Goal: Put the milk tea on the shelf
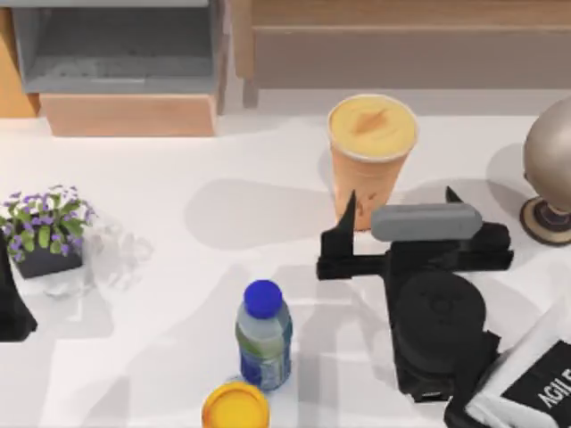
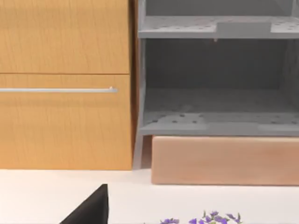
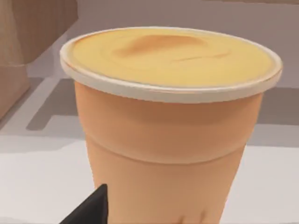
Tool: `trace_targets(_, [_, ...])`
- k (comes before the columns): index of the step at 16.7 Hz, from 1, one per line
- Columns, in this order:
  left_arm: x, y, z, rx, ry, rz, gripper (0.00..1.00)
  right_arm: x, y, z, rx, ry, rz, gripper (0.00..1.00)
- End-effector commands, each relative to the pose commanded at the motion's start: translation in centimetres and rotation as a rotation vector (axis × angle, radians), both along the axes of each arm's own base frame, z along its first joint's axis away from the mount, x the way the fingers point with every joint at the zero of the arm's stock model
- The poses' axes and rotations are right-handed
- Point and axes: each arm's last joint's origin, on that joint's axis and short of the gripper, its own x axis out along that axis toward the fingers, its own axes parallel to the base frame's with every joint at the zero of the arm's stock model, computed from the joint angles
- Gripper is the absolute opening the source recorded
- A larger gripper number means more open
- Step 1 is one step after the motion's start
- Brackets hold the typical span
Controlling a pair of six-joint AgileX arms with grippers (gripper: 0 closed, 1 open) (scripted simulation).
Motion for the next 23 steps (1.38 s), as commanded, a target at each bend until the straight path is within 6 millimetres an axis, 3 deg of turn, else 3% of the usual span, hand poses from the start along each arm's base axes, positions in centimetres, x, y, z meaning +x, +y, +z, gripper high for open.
trace_targets(6, [0.0, 0.0, 0.0, 0.000, 0.000, 0.000, 1.00, -0.2, 2.6, -2.7, 0.023, -0.055, -0.024, 1.00])
trace_targets(13, [0.0, 0.0, 0.0, 0.000, 0.000, 0.000, 1.00, 0.0, 2.6, -2.8, 0.023, -0.057, -0.028, 1.00])
trace_targets(16, [0.0, 0.0, 0.0, 0.000, 0.000, 0.000, 1.00, 2.1, 2.9, -2.8, 0.025, -0.058, -0.026, 1.00])
trace_targets(20, [0.0, 0.0, 0.0, 0.000, 0.000, 0.000, 1.00, 6.6, 2.8, -2.8, 0.025, -0.059, -0.026, 1.00])
trace_targets(23, [0.0, 0.0, 0.0, 0.000, 0.000, 0.000, 1.00, 7.8, 2.6, -2.8, 0.025, -0.058, -0.026, 1.00])
